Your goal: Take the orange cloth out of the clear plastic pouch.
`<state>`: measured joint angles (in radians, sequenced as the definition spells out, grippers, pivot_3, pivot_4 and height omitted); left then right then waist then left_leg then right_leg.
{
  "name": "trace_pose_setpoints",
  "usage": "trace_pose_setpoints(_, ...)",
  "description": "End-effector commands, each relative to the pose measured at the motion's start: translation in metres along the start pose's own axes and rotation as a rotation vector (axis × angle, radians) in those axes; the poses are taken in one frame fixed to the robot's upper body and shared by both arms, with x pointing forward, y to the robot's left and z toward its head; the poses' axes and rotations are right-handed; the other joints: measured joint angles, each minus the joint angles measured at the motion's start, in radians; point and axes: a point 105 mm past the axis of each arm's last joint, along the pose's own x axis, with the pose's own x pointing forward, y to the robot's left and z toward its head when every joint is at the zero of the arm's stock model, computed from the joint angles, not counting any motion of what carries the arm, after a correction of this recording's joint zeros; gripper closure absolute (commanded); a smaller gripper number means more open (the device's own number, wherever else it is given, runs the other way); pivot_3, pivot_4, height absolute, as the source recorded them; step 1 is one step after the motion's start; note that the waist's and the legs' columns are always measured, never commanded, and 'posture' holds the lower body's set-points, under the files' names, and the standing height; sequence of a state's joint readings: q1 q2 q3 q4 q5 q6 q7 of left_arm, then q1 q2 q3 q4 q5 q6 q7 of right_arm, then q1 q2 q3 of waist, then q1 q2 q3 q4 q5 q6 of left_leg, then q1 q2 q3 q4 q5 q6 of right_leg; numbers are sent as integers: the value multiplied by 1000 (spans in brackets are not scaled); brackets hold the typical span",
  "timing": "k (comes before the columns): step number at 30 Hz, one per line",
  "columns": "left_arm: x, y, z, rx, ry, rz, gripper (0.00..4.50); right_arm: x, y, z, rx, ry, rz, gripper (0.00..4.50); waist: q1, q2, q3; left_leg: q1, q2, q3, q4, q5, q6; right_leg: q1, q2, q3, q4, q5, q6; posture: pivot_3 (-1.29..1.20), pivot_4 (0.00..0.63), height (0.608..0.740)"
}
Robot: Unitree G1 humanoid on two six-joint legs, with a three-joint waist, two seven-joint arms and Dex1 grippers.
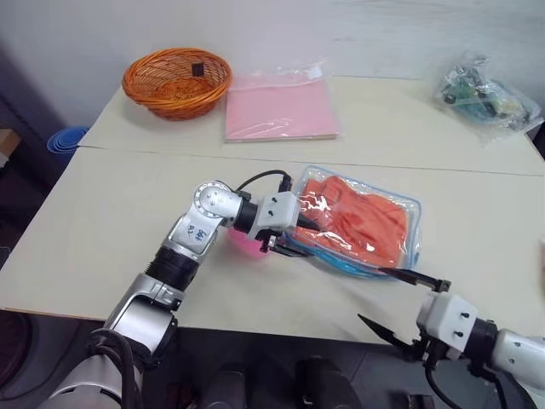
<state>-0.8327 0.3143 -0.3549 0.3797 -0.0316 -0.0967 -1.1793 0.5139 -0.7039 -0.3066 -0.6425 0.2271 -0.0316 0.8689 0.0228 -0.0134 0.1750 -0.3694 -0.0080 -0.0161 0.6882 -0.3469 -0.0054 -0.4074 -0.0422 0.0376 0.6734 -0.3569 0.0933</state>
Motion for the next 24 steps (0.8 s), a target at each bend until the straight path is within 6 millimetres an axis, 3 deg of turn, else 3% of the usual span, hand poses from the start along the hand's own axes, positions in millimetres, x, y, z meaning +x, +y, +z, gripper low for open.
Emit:
trace_pose_setpoints(1, 10, 3, -1, 105, 26, 25, 1574, -7, -7, 3, -29, -27, -48, 0, -1, 0, 0, 0, 0, 0, 0, 0, 0, 0, 0, 0, 0, 0, 0, 0, 150, 740)
trace_pose_setpoints(8, 19, 9, -15, 187, 102, 45, 1574, -10, -10, 1, -2, -44, -92, 0, 1, 0, 0, 0, 0, 0, 0, 0, 0, 0, 0, 0, 1, 0, 0, 0, 150, 740)
trace_pose_setpoints(13, 22, 16, -8, 111, 29, 89, 3044, -11, -11, 1, 6, -49, -110, 0, 2, 0, 0, 0, 0, 0, 0, 0, 0, 0, 0, 0, 1, 0, 0, 0, 150, 740)
trace_pose_setpoints(18, 23, 7, 2, -4, -56, 23, 4454, -9, -9, 4, 24, -72, -114, 0, 1, 0, 0, 0, 0, 0, 0, 0, 0, -1, 0, 0, 1, 0, 0, 0, 150, 740)
trace_pose_setpoints(24, 21, 10, 7, -104, -94, 51, 4454, -3, -7, 9, 74, -106, -107, 0, 0, 0, 0, 0, 0, 0, 0, 0, 0, -1, 0, 0, 1, 0, 0, 0, 150, 740)
